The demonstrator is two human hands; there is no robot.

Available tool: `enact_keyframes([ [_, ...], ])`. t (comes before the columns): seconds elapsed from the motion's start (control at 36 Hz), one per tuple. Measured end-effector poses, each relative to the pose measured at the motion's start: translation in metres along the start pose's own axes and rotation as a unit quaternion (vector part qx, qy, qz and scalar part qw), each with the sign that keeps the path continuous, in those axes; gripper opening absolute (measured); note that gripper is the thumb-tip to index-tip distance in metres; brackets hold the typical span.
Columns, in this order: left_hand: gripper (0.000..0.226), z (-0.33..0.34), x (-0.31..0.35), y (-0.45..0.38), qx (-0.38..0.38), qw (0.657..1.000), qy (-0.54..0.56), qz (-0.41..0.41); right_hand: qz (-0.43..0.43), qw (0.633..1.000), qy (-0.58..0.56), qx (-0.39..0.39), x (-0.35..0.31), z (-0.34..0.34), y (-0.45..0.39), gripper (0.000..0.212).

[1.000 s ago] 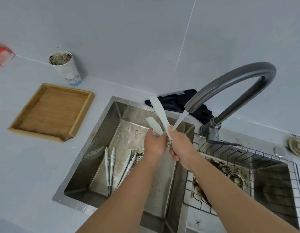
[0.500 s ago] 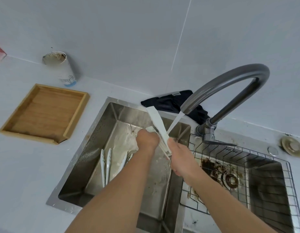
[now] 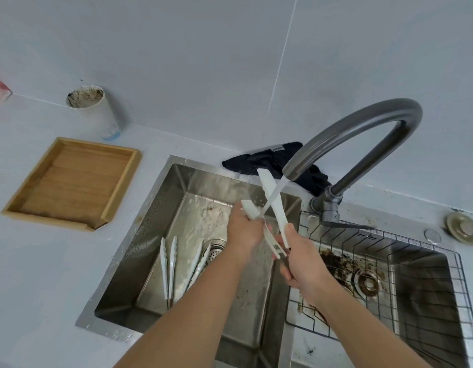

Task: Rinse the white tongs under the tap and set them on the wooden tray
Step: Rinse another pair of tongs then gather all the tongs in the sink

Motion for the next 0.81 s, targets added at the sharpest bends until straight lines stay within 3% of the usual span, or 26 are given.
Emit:
enact_keyframes([
  [0.08, 0.021, -0.026, 0.010, -0.012, 0.103, 0.992, -0.068, 0.009, -0.012, 0.999, 0.044, -0.018, 0.000, 0.004, 0.008, 0.062],
  [0.14, 0.013, -0.037, 0.018, -0.020, 0.124, 0.984, -0.125, 0.014, -0.015, 0.998, 0.053, -0.021, 0.002, 0.003, 0.012, 0.063],
  [0.22, 0.019, -0.039, 0.024, -0.025, 0.090, 0.982, -0.165, 0.020, 0.002, 1.000, 0.016, -0.005, 0.007, -0.009, 0.015, 0.059],
  [0.33, 0.026, -0.029, 0.025, -0.018, 0.028, 0.994, -0.102, 0.023, 0.009, 1.000, -0.010, 0.008, 0.006, -0.021, 0.016, 0.057],
  [0.42, 0.029, -0.005, 0.016, -0.010, -0.078, 0.996, -0.049, 0.001, -0.001, 1.000, -0.013, 0.020, 0.003, -0.028, 0.015, 0.057],
  [0.47, 0.046, 0.005, 0.010, -0.007, -0.111, 0.994, -0.022, -0.013, -0.007, 1.000, -0.006, 0.024, 0.002, -0.029, 0.016, 0.058],
  [0.53, 0.057, 0.003, 0.011, -0.010, -0.085, 0.996, -0.029, -0.011, -0.012, 1.000, 0.011, 0.026, 0.004, -0.029, 0.017, 0.058],
  [0.69, 0.026, -0.010, 0.024, -0.020, -0.002, 0.991, -0.127, 0.029, -0.013, 1.000, 0.006, 0.020, 0.007, -0.029, 0.021, 0.057],
  [0.81, 0.020, -0.013, 0.021, -0.016, -0.005, 0.998, -0.063, 0.013, 0.016, 0.999, -0.042, 0.016, 0.009, -0.037, 0.020, 0.056],
])
Point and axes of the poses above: each hand's wrist, its own y-axis away from the middle knuckle, its own z-axis out of the palm, x = y × z, the point moved 9 cm from there along -y, towards the middle knuckle, and after that the axes turned 3 degrees about -y, right-handed, at the moved point
